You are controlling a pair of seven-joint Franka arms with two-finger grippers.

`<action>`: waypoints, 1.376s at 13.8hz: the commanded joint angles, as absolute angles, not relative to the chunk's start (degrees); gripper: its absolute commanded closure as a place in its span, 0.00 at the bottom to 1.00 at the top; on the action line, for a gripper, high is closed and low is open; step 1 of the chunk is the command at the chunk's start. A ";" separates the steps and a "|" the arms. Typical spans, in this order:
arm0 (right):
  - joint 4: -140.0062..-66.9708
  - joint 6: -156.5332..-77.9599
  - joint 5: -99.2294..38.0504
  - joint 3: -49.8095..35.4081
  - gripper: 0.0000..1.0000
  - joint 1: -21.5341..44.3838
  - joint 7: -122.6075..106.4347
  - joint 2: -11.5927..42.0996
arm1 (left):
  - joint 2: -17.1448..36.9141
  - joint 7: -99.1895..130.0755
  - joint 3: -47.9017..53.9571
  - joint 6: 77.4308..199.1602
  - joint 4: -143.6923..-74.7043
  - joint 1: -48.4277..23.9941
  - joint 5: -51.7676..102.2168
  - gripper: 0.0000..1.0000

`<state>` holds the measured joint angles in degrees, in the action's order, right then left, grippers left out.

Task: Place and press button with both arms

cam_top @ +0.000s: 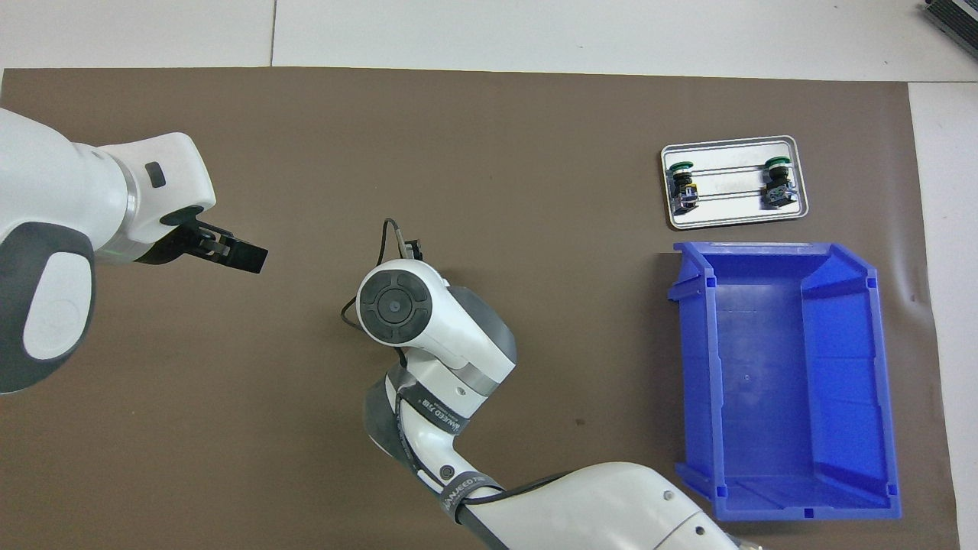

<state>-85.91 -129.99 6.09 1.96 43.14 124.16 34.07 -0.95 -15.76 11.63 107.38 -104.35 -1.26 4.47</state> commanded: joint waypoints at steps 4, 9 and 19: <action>-99.05 -126.32 6.59 1.32 0.00 31.31 94.37 14.87 | -2.64 -28.02 10.99 114.49 -113.18 -6.75 8.08 0.00; -98.96 -120.42 6.59 1.32 0.00 19.18 61.16 8.45 | 1.56 -38.84 10.99 134.97 -120.85 -13.17 10.63 0.02; -98.18 -104.17 3.79 1.67 0.00 2.20 9.25 -1.04 | 16.34 -43.07 10.72 152.49 -121.20 -20.48 10.72 0.08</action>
